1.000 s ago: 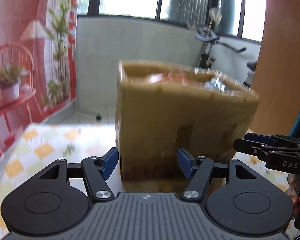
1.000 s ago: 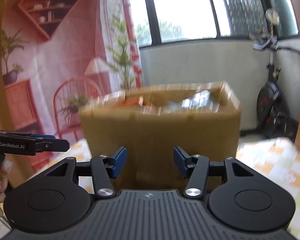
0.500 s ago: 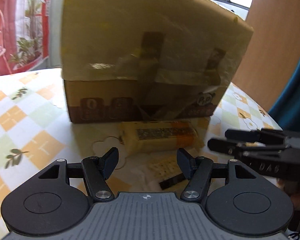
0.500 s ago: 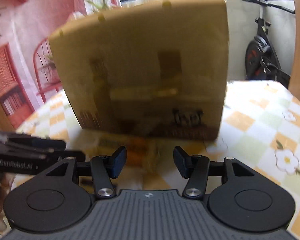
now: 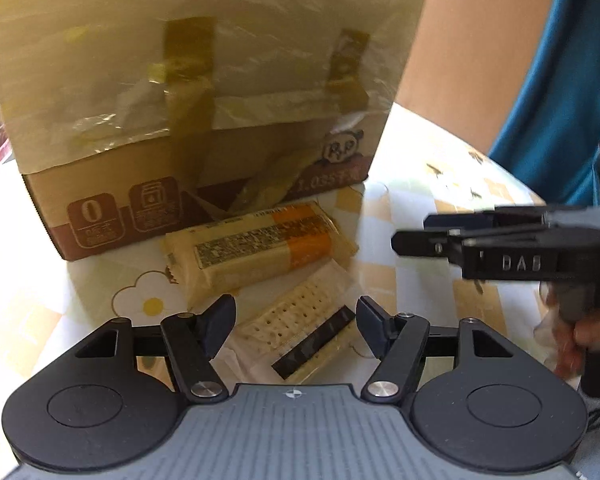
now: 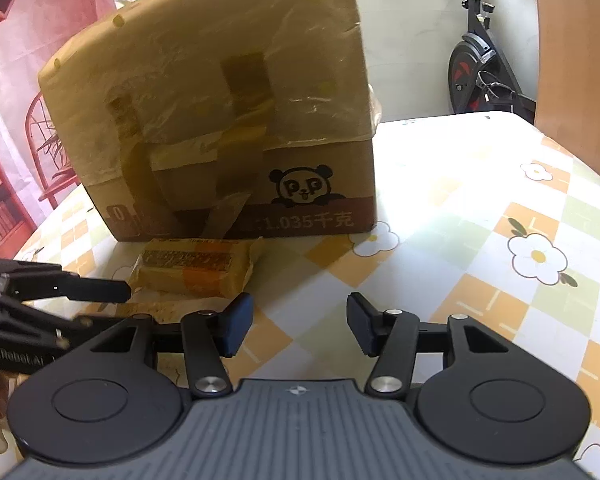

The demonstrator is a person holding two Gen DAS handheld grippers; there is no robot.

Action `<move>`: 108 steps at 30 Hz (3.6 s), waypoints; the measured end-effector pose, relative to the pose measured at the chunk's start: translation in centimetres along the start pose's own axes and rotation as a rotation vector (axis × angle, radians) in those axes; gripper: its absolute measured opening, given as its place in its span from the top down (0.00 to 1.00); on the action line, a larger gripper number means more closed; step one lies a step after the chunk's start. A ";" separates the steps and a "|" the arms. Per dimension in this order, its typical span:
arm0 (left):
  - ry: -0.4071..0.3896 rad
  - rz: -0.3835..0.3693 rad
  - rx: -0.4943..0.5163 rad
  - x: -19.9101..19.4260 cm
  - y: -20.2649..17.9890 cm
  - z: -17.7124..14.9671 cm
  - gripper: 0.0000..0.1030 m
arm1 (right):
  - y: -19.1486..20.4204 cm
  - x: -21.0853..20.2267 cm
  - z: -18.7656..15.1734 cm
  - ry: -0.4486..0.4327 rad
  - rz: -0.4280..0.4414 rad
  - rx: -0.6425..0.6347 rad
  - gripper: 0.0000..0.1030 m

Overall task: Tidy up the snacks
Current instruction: 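Grasp the cracker packet with the left tool while the right tool grasps the bread bar, then carry both packets over the box and open both tools to release them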

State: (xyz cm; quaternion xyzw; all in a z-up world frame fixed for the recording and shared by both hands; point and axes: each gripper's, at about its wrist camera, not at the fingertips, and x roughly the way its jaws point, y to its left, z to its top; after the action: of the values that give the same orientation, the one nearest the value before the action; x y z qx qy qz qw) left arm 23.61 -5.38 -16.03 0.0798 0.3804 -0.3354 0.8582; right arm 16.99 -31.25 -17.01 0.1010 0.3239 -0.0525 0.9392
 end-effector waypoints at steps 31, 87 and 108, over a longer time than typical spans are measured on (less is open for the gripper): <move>-0.078 0.347 -0.297 -5.8 4.9 -5.8 0.35 | 5.4 2.9 2.4 0.007 0.151 -0.374 0.42; -0.543 0.354 -0.240 -16.6 0.4 4.1 0.51 | 5.4 -9.0 10.4 -0.265 0.334 -0.233 0.59; -0.406 0.338 -0.160 -6.6 4.7 22.3 0.56 | 6.3 0.6 21.6 -0.200 0.030 -0.206 0.59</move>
State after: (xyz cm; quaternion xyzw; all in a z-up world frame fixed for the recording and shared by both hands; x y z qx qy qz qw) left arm 36.76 -7.09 3.61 0.0052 0.2073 -0.1656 0.9642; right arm 31.42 -29.93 0.21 0.0030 0.2307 -0.0147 0.9729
